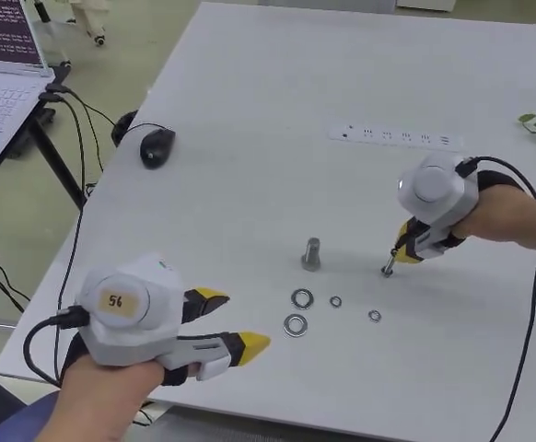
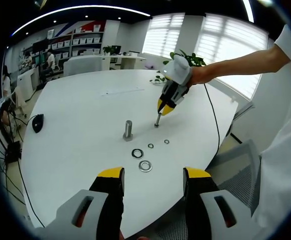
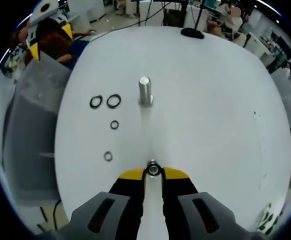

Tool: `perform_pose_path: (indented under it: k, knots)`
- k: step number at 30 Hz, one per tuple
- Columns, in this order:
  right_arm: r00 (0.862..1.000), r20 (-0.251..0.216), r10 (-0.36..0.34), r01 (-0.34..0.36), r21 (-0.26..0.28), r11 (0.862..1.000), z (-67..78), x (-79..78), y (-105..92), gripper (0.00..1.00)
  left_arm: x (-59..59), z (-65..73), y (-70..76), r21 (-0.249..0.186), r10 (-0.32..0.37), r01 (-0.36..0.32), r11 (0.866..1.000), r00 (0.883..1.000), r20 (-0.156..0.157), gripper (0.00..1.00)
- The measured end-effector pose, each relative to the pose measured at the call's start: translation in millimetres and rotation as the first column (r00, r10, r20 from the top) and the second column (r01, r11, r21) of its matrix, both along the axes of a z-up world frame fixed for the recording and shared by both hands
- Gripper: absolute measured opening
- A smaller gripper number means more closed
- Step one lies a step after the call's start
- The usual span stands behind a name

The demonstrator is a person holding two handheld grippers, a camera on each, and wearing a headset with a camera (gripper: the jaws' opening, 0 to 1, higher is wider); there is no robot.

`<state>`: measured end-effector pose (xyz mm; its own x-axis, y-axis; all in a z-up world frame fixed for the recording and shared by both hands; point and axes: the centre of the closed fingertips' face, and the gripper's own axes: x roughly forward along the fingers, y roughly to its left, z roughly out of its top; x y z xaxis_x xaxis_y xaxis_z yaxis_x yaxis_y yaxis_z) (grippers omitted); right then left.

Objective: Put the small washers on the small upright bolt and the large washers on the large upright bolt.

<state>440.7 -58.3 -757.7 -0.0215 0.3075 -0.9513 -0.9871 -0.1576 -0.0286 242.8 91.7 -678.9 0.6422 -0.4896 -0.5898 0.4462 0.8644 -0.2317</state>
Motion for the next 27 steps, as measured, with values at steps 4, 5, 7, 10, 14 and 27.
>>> perform_pose_path:
  k: [4, 5, 7, 10, 14, 27]
  knots:
    - [1.0, 0.0, -0.001, 0.001, -0.004, 1.0, -2.5, -0.3, 0.2, 0.13, -0.7, 0.0, -0.2, 0.0, -0.001, 0.001, 1.0, 1.0, -0.001, 0.46]
    - [1.0, 0.0, -0.001, 0.001, -0.007, 1.0, -3.5, -0.5, -0.1, 0.13, -0.8, -0.1, -0.1, 0.001, -0.001, 0.001, 1.0, 1.0, -0.001, 0.46]
    - [1.0, 0.001, 0.002, -0.002, -0.008, 1.0, -4.0, -1.1, 0.0, 0.13, -1.0, -0.2, 0.4, 0.001, 0.0, 0.0, 1.0, 1.0, -0.002, 0.46]
    - [1.0, -0.003, -0.002, 0.002, -0.011, 1.0, -5.7, -2.7, -0.3, 0.13, -1.2, -0.2, 1.2, 0.002, 0.001, -0.001, 1.0, 1.0, -0.002, 0.46]
    - [1.0, 0.0, 0.002, -0.002, -0.019, 1.0, -9.3, -4.0, -0.7, 0.13, -1.5, 0.0, 1.9, 0.002, 0.003, -0.003, 1.0, 1.0, -0.003, 0.46]
    - [1.0, -0.017, -0.009, 0.008, -0.045, 0.999, -30.6, -6.3, -2.5, 0.14, -4.2, 0.3, 6.8, 0.007, 0.015, -0.015, 1.0, 1.0, -0.006, 0.46]
